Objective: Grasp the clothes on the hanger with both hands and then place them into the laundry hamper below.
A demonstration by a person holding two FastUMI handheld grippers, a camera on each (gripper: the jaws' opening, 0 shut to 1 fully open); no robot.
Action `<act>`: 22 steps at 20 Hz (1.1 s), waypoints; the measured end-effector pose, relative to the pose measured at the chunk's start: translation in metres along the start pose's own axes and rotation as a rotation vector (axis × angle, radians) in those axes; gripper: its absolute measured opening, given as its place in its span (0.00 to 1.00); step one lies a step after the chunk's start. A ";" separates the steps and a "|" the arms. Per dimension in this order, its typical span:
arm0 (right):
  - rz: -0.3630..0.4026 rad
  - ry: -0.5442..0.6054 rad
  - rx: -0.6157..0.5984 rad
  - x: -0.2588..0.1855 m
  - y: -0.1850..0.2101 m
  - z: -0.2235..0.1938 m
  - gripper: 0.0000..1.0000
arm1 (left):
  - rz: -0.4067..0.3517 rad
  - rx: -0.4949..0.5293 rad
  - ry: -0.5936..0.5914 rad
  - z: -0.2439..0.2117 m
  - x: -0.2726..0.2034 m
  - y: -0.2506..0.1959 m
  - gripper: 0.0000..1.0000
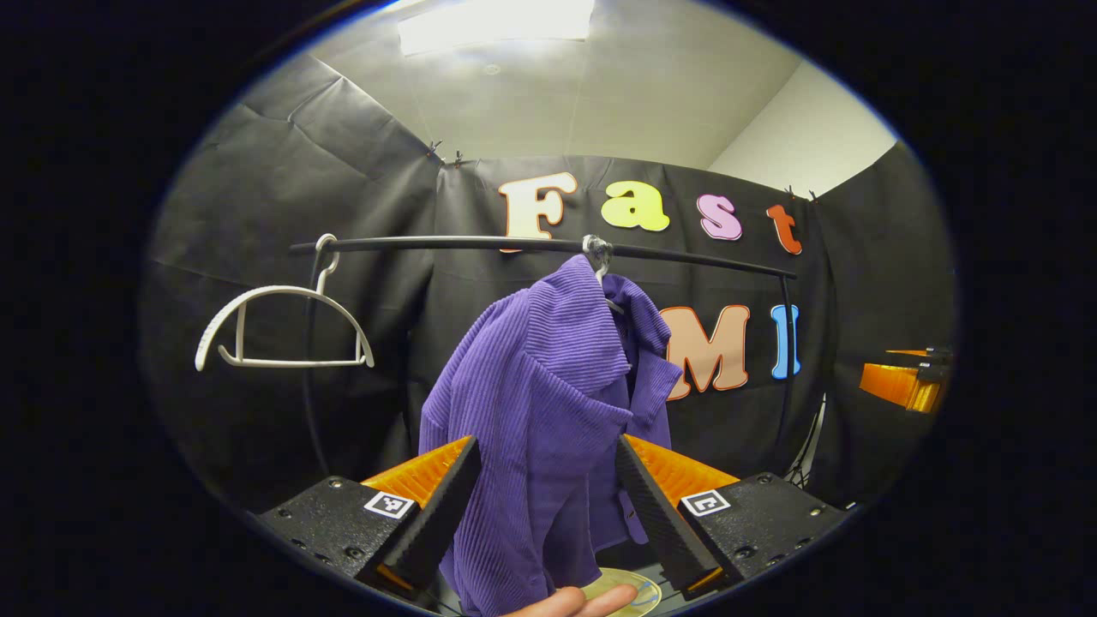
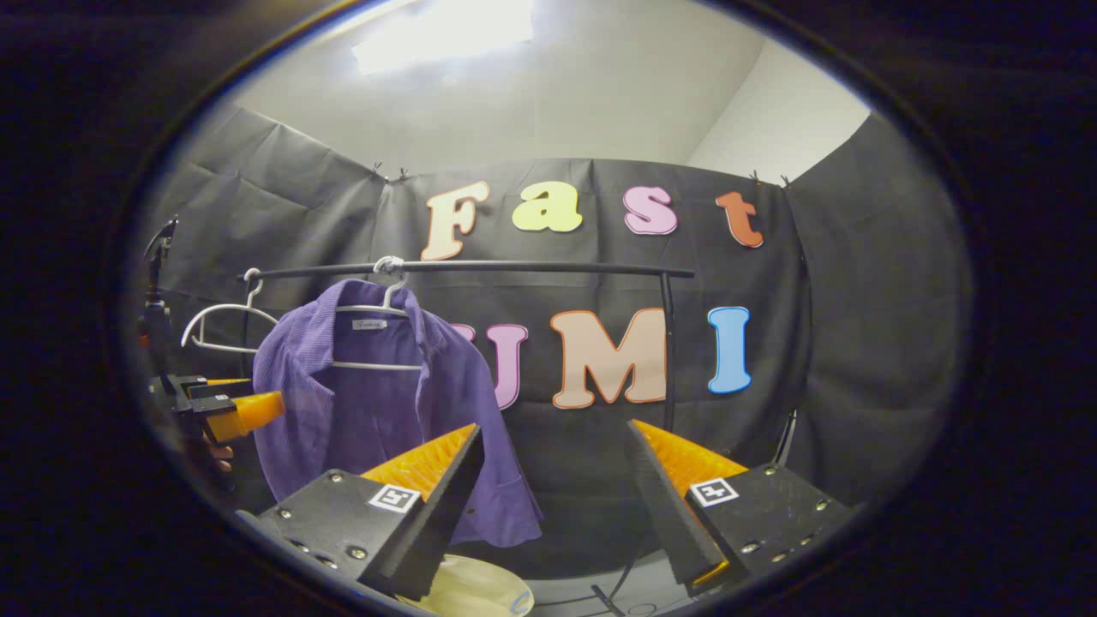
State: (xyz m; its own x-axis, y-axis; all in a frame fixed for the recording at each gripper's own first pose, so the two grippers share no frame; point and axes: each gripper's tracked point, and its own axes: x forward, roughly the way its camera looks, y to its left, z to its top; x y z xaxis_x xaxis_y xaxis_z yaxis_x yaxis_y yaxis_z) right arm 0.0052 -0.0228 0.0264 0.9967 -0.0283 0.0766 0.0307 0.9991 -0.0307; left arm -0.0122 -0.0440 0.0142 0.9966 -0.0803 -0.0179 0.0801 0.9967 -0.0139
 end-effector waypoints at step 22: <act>0.155 0.037 0.035 0.106 0.066 -0.035 0.94 | 0.336 0.149 0.023 -0.039 0.098 -0.001 0.94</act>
State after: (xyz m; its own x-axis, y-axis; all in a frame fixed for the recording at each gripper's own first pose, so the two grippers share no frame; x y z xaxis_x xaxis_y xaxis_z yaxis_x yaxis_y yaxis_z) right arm 0.1158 0.0388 -0.0022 0.9913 0.1259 0.0372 -0.1258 0.9920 -0.0041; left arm 0.0849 -0.0536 -0.0269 0.9673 0.2530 -0.0191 -0.2478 0.9583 0.1426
